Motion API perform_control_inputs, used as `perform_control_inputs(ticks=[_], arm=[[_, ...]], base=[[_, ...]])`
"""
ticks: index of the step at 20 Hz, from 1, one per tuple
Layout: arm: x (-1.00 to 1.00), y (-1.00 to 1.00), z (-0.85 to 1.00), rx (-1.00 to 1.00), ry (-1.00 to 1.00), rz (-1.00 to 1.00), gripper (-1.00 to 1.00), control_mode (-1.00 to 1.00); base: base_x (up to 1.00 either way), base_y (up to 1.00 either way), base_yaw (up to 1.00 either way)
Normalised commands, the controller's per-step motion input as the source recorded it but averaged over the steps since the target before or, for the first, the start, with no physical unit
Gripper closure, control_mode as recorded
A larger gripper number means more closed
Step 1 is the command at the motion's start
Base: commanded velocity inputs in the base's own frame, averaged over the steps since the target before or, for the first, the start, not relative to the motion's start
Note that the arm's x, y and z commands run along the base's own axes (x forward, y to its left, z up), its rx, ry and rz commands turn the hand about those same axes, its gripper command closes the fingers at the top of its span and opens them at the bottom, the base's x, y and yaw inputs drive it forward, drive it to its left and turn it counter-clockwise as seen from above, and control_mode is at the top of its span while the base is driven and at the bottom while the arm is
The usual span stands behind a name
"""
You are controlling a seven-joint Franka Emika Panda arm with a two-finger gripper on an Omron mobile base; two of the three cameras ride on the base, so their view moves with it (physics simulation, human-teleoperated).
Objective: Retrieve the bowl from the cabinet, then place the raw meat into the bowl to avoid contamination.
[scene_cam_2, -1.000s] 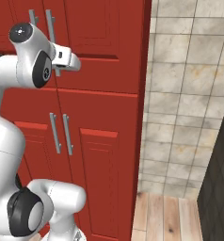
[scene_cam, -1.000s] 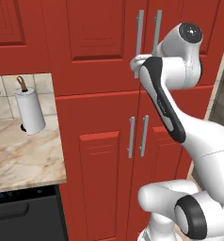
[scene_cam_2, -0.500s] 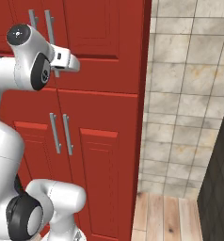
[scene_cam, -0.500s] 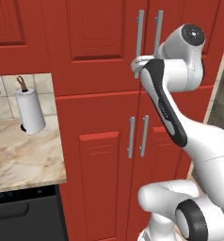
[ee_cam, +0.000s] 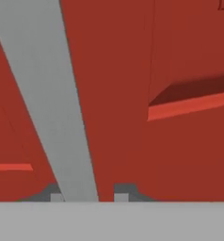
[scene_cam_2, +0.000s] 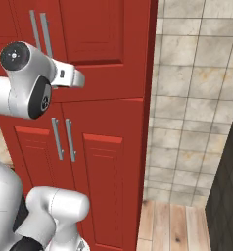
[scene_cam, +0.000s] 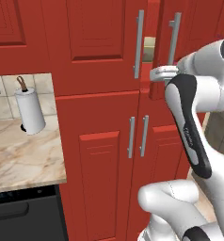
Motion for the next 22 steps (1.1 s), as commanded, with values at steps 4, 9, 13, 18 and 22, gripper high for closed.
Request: perform_control_inputs(ticks=[4, 9, 13, 18, 22], arm=[[-0.62, -0.79, 0.03, 0.05, -0.05, 0.12, 1.00, -1.00], [-0.22, -0.79, 0.03, 0.05, 0.00, 0.11, 1.00, -1.00], [-0.31, -0.62, 0.15, 0.02, 0.00, 0.08, 1.00, -1.00], [-0.36, -0.59, 0.17, 0.03, 0.00, 0.06, -1.00, -1.00], [-0.39, -0.58, 0.17, 0.03, 0.00, 0.06, -1.00, -1.00]], base=[[0.00, 0.00, 0.00], [0.00, 0.00, 0.00], [0.00, 0.00, 0.00], [0.00, 0.00, 0.00], [0.00, 0.00, 0.00]])
